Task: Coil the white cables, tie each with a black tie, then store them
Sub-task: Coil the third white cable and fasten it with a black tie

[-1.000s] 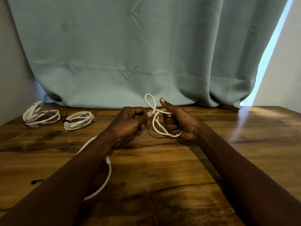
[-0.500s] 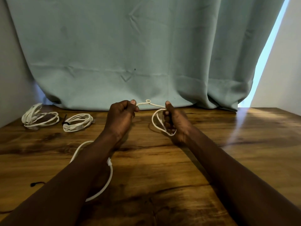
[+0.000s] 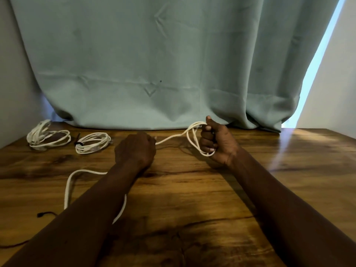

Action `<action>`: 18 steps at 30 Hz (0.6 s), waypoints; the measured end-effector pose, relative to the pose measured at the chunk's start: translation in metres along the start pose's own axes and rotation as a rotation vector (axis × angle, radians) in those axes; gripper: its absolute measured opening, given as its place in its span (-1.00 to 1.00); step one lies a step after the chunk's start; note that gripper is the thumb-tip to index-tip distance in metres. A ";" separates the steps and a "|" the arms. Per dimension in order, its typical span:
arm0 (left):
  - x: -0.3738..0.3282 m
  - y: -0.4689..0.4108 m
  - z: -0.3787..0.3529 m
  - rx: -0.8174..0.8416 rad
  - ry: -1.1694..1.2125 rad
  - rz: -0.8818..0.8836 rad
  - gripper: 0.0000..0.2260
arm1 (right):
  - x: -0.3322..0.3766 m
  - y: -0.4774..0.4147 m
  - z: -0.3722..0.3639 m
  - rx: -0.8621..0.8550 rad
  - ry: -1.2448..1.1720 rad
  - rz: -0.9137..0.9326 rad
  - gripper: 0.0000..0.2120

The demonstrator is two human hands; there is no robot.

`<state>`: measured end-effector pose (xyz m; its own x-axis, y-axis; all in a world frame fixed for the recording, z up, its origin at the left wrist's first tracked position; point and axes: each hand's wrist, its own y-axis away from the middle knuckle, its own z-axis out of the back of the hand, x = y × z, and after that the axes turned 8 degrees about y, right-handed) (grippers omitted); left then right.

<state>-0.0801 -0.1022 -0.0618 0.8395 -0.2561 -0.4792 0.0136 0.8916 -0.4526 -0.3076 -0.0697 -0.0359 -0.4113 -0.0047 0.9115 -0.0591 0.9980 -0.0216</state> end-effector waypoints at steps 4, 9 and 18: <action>-0.002 0.001 -0.005 -0.004 0.080 -0.162 -0.69 | -0.007 0.001 -0.015 0.138 0.088 -0.101 -0.54; -0.020 0.010 -0.011 0.253 1.066 -0.163 -0.71 | -0.020 0.003 -0.029 0.126 0.217 -0.087 -0.56; -0.035 0.007 -0.003 0.484 1.657 0.186 -0.87 | -0.020 0.003 -0.031 0.162 0.185 -0.018 -0.63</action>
<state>-0.1106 -0.0877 -0.0506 -0.5489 0.0509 -0.8344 0.3975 0.8940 -0.2069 -0.2711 -0.0647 -0.0418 -0.2358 0.0042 0.9718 -0.2163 0.9747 -0.0567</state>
